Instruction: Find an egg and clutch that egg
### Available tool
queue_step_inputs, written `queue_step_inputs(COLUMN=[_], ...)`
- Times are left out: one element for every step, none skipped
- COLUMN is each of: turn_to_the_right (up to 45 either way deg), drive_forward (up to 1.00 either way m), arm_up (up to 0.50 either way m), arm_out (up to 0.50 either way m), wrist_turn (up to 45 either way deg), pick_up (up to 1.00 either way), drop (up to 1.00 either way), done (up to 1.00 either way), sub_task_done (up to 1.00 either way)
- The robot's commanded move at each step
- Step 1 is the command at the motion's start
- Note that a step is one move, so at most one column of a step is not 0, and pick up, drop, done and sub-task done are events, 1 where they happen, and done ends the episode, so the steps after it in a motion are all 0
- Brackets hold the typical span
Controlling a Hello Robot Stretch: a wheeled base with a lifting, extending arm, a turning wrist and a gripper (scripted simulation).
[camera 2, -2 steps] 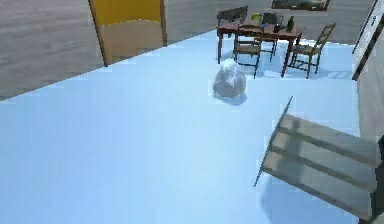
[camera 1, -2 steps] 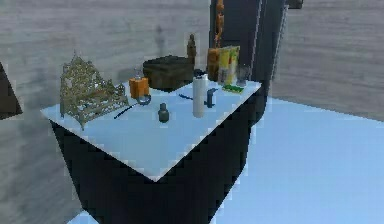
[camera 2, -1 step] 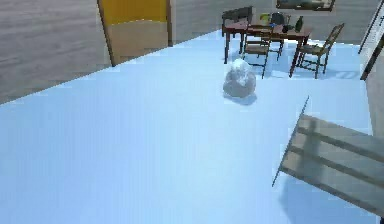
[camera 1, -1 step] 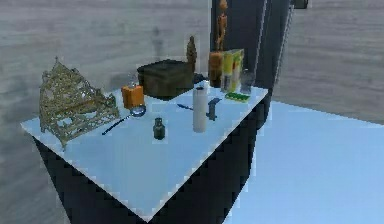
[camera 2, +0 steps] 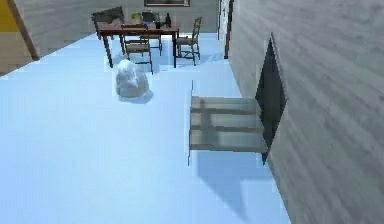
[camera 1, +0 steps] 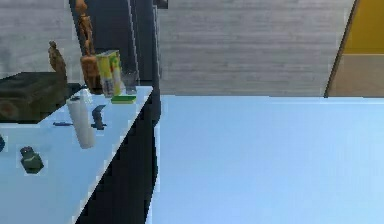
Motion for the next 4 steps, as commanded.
queue_step_inputs(turn_to_the_right=[0.0, 9.0, 0.0, -27.0], drive_forward=[1.00, 0.00, 0.45, 0.00], arm_up=[0.00, 0.00, 0.00, 0.00], arm_out=[0.00, 0.00, 0.00, 0.00], wrist_turn=[0.0, 0.0, 0.0, 0.0], pick_up=[0.00, 0.00, 0.00, 0.00], drop=[0.00, 0.00, 0.00, 0.00], done=[0.00, 0.00, 0.00, 0.00], sub_task_done=[0.00, 0.00, 0.00, 0.00])
